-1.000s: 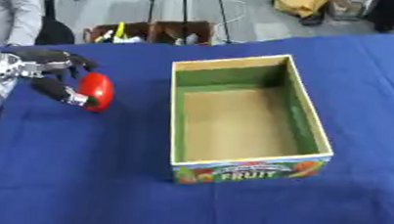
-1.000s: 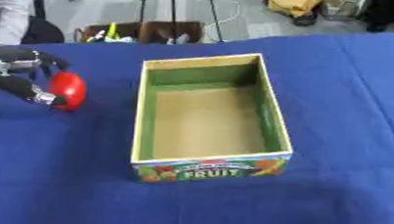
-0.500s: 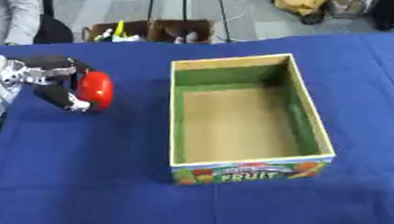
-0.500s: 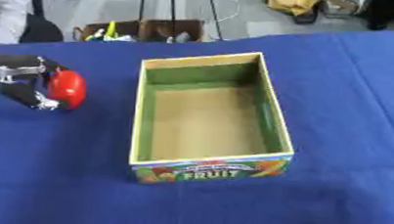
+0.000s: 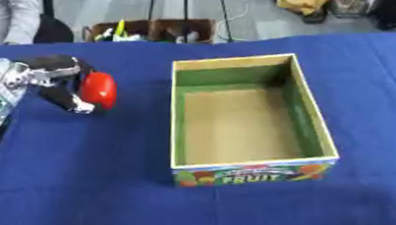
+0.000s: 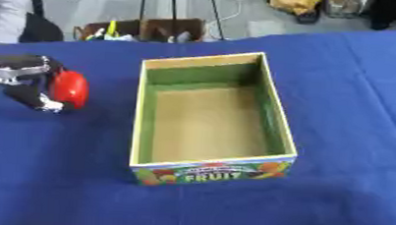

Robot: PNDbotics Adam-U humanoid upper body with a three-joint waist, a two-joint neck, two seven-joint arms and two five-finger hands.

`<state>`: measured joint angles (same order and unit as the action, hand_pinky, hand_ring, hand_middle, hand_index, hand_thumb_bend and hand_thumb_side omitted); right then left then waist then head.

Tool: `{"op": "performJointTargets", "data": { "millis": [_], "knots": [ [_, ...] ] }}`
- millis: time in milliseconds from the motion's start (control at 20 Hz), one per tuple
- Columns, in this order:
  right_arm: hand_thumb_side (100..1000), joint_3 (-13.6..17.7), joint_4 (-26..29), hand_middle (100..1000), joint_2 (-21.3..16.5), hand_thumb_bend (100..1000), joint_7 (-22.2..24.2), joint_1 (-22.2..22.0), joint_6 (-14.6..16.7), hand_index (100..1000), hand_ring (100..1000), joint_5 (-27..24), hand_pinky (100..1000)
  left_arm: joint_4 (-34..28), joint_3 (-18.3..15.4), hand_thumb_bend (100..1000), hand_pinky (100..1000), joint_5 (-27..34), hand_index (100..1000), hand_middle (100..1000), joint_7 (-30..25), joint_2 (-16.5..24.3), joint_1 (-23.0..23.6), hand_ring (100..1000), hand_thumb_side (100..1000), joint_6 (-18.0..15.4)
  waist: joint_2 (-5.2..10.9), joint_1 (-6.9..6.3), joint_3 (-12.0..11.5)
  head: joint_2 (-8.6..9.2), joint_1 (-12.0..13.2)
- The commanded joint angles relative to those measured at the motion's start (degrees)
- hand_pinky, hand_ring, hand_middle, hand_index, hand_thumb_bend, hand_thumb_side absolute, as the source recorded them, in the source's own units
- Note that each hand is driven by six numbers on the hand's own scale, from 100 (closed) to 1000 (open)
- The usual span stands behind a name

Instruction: Pick up objects on the table and place them in the box.

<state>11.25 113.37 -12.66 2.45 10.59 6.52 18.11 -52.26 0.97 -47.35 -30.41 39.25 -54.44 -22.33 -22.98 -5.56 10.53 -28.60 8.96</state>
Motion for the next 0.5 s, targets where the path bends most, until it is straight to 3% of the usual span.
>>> {"op": "performJointTargets", "data": {
  "millis": [50,500],
  "knots": [
    [874,0.1,1.0,235,-0.4,100,-0.2,0.3,0.0,374,198,0.4,289,-0.4,-0.8,344,361,0.8,776,561,1.9,1.3,-0.9,506,567,0.5,1.05,0.08,0.0,0.54,0.2],
    [874,0.2,1.0,235,-0.3,100,-0.2,0.4,-0.1,373,198,0.2,288,-0.6,-0.5,116,286,1.2,681,491,6.8,1.1,-1.0,452,389,3.2,1.21,-0.04,0.3,0.86,0.2]
  ]
}}
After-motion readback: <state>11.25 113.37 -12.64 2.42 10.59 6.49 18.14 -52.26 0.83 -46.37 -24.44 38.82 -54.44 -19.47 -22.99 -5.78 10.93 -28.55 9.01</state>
